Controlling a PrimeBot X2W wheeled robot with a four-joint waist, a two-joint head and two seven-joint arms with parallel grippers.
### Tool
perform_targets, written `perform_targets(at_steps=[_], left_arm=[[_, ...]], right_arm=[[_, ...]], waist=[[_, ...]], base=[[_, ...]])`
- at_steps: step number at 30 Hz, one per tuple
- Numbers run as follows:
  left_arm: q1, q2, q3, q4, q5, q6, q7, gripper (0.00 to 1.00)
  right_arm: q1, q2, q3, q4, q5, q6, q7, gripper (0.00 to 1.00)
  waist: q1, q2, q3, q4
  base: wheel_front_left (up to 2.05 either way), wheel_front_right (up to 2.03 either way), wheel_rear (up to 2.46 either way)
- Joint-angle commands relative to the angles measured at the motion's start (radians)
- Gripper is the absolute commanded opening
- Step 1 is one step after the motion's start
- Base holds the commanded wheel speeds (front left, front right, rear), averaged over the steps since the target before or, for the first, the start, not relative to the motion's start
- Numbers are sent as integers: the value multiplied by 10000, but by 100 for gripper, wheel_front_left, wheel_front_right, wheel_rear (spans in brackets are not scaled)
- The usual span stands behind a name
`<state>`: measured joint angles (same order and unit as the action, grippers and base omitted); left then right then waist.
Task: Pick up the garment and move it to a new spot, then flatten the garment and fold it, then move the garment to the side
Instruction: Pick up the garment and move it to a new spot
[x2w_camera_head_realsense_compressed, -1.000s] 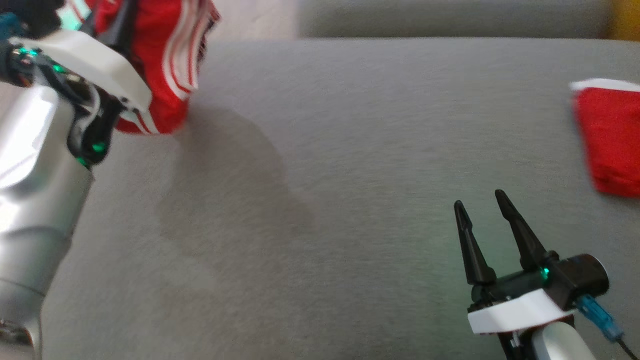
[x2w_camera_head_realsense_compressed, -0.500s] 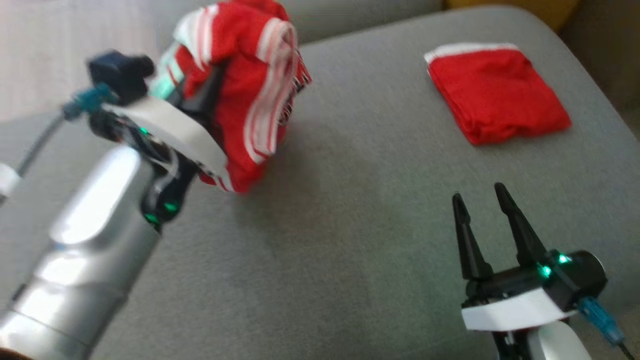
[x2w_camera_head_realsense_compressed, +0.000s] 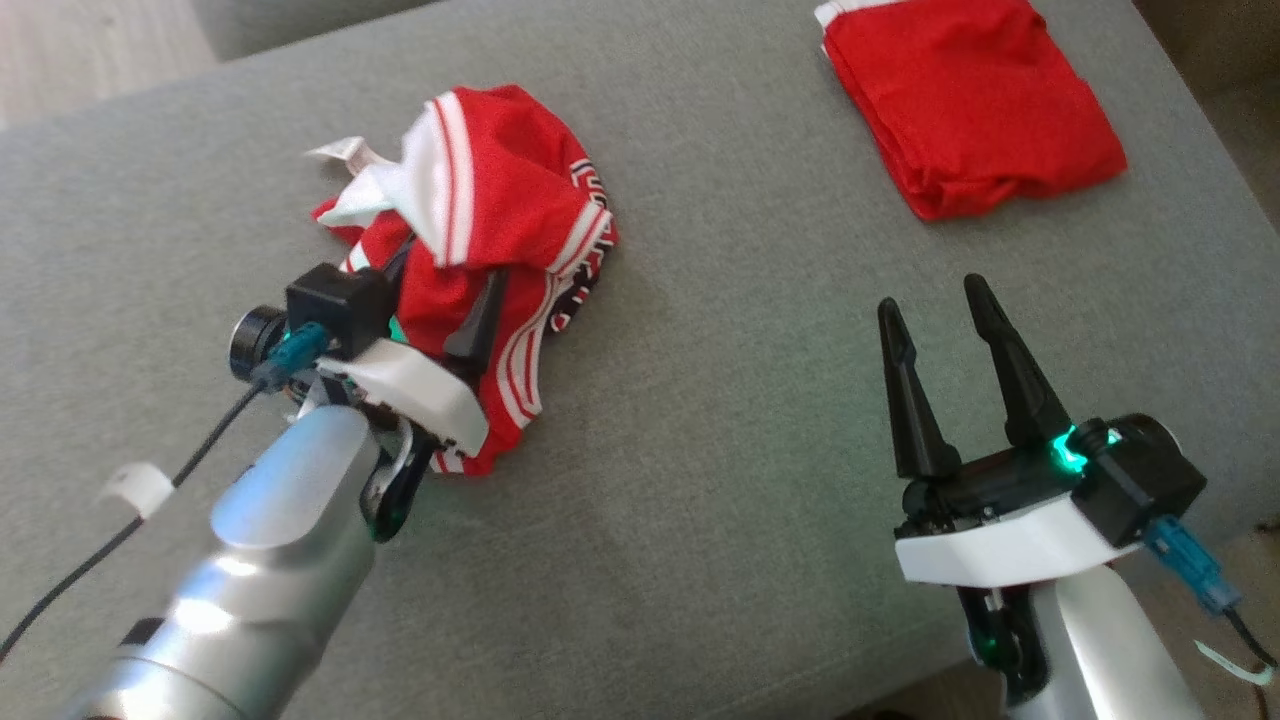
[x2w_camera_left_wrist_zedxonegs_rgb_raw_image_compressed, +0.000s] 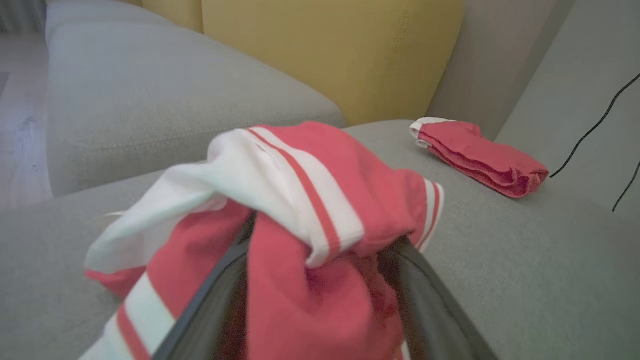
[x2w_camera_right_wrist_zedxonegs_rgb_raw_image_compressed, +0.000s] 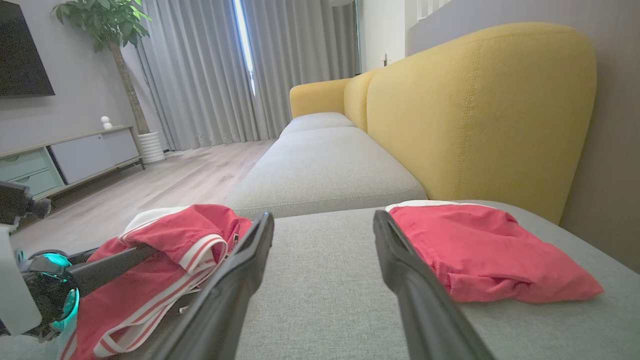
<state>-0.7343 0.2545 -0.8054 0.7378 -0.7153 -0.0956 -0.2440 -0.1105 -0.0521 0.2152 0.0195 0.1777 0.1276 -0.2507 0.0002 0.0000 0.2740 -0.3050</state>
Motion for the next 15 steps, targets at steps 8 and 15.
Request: perform_targets(at_steps=[8,15], left_arm=[[2283,-348,2988,-3240,2224,1520,-174,100],[5261,-817,4610,-5479,3675,2078,-176,100]], right_arm=[[720,17,22,211,-20,31,-110,100],[1602,17,-611,667,-449,31,-110,100]], waist=[[-2,0,-1927,1646],[-2,0,-2935,3005]], base=[[0,0,0],[0,0,0]])
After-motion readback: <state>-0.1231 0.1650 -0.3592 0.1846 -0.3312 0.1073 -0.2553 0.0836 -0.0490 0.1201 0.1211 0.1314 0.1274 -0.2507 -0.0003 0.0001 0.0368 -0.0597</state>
